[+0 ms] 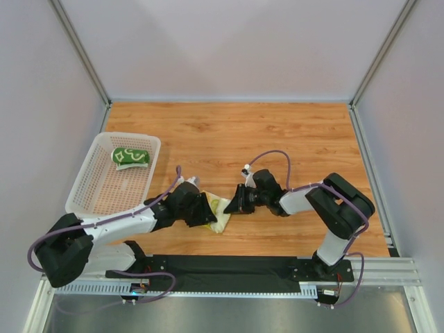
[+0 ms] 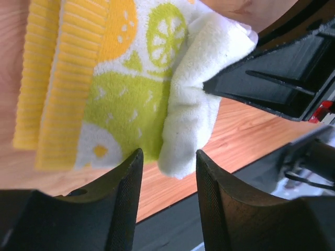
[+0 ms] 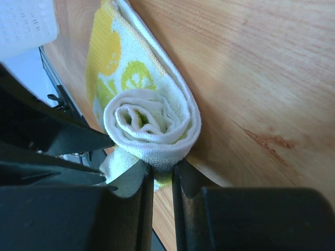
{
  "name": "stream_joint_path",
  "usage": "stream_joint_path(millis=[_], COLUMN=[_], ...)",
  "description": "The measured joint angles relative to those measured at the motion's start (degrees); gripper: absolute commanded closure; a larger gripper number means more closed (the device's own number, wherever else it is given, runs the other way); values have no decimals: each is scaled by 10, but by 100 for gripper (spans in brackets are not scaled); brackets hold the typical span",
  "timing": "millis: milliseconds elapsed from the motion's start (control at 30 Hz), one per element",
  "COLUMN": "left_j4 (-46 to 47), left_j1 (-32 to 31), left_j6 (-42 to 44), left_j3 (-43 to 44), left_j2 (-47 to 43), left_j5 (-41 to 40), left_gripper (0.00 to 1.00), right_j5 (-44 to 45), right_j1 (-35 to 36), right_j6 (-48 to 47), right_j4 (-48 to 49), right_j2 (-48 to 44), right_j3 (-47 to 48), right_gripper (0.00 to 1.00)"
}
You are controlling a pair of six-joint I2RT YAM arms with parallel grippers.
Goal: Roll the towels
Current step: Roll the towel
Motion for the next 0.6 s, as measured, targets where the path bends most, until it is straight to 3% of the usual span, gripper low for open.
stream_joint_path(millis=[167,333,600], left_j4=[-148,-223,-255], left_j1=[-103,-202,-258], left_j6=[27,61,106], left_j3=[92,175,260], left_j2=[-7,24,155], left_j5=[-158,-281,-351], left_gripper=[51,57,57], right_j5=[16,35,46], right_j1=[7,14,15], right_j6=[-2,-7,-10], right_j4=[-52,-104,-140], right_j2=[-17,-31,-38], right_j3=[14,31,40], right_gripper=[93,94,96])
